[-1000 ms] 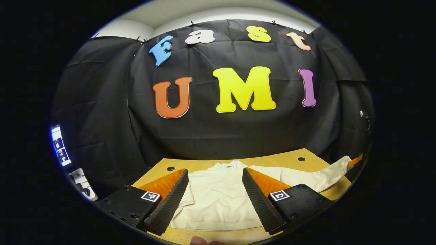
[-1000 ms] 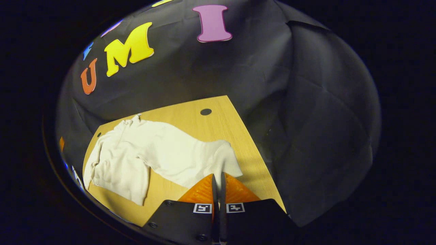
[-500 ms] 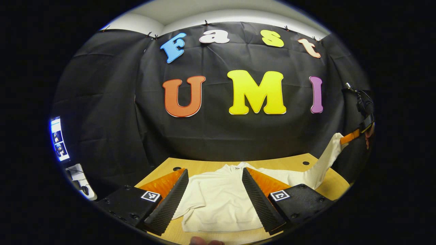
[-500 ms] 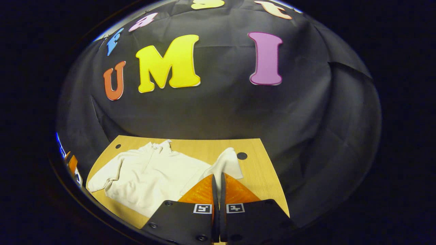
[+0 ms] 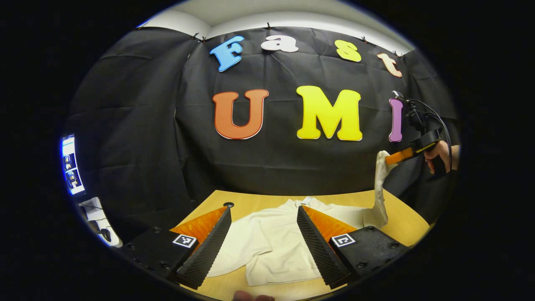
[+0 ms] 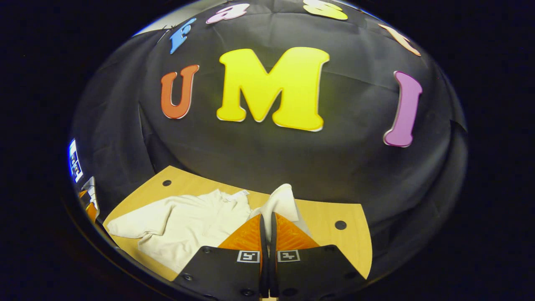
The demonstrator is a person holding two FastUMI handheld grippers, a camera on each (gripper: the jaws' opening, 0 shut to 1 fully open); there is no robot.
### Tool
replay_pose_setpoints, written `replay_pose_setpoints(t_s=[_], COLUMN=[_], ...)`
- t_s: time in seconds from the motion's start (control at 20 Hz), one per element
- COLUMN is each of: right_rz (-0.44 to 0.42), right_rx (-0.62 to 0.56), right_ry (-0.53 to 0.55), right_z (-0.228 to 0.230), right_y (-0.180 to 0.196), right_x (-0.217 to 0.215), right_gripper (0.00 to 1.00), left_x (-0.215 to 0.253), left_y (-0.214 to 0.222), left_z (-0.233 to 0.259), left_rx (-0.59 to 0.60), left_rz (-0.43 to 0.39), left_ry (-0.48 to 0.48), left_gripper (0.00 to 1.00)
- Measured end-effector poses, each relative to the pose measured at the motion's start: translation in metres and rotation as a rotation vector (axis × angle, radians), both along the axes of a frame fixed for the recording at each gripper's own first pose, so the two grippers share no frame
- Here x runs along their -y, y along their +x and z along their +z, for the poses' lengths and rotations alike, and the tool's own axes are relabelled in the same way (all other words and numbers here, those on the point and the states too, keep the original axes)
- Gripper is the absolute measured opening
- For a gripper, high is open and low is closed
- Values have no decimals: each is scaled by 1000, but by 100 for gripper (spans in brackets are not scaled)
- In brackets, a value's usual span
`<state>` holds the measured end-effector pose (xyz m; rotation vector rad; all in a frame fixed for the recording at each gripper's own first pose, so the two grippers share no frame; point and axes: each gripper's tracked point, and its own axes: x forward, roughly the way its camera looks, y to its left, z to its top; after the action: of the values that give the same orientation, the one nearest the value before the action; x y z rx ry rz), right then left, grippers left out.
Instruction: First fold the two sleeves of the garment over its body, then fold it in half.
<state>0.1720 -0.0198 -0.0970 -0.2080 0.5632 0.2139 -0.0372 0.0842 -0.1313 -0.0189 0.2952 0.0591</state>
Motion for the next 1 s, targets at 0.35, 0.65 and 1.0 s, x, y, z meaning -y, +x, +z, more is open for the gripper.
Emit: replay_pose_setpoints(t_s=[0.35,0.65,1.0], right_rz=[159,297,417], right_rx=[-47,-133,-213], right_ry=[-20,-107,-215], right_z=[-66,-154,-249], right_y=[29,36,40], right_x=[-117,-198,-270], right_gripper=[1,0,0], left_x=[-49,-69,-88], left_y=[-12,-21,-37], left_z=[-5,-2,-9], left_rx=[-16,-16,-41], left_rz=[47,58,104], left_ry=[22,54,27], left_gripper=[100,100,100])
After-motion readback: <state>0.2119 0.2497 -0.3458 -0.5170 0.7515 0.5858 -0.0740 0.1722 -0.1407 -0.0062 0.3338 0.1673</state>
